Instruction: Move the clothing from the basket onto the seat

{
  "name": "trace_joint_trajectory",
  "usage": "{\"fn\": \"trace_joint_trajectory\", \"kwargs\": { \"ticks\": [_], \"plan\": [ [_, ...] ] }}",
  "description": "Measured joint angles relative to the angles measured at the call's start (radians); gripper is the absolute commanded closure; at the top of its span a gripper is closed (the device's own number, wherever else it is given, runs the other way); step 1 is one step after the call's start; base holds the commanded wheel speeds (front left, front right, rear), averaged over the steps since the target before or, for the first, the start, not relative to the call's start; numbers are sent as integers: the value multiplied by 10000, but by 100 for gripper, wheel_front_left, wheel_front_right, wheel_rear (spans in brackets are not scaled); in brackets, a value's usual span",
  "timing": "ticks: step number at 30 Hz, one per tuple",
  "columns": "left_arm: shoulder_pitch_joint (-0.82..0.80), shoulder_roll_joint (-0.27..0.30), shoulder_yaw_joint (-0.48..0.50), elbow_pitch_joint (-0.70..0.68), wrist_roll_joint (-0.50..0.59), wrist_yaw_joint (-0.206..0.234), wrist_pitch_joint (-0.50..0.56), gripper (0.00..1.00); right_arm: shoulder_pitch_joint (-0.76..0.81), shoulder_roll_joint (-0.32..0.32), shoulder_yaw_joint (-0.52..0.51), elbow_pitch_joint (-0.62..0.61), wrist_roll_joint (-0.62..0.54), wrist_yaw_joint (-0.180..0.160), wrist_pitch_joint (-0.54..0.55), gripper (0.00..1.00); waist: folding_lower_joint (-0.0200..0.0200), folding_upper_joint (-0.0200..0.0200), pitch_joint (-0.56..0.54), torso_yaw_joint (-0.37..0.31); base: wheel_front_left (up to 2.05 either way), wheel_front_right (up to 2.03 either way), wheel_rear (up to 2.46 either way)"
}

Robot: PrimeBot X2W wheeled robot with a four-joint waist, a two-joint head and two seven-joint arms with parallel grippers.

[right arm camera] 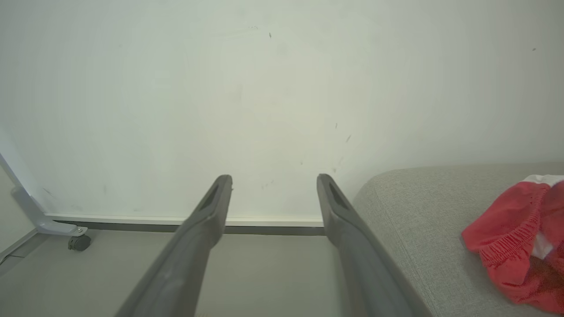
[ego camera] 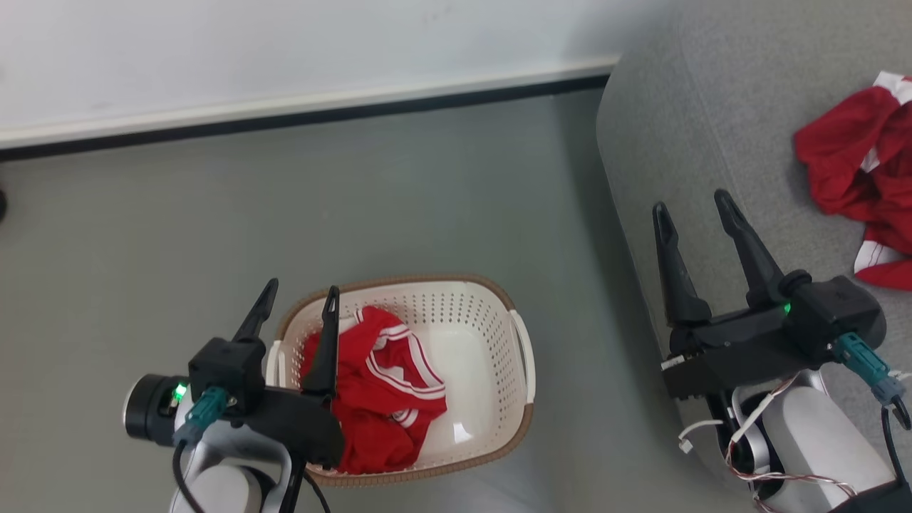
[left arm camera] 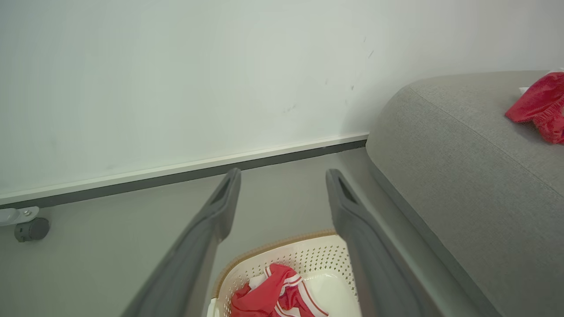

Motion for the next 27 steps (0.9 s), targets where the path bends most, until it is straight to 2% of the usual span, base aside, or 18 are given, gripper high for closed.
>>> {"fn": "trace_joint_trajectory", "kwargs": {
  "ticks": [12,24,27],
  "plan": [
    [-1423,48,-422,1179,451,-351,299,0,-979,468,-4,-759,-464,0,92,0,1,0,1693,-445,0,0,0],
    [-2739,539,-1030,3206,1260,-871,706,0,-1768,1114,240,-1195,-708,0,92,0,2,1,3496,-1184,0,0,0],
    [-2862,606,-1172,3695,1425,-886,780,0,-1957,1262,297,-1235,-777,0,84,0,2,1,3875,-1390,0,0,0]
  ]
}}
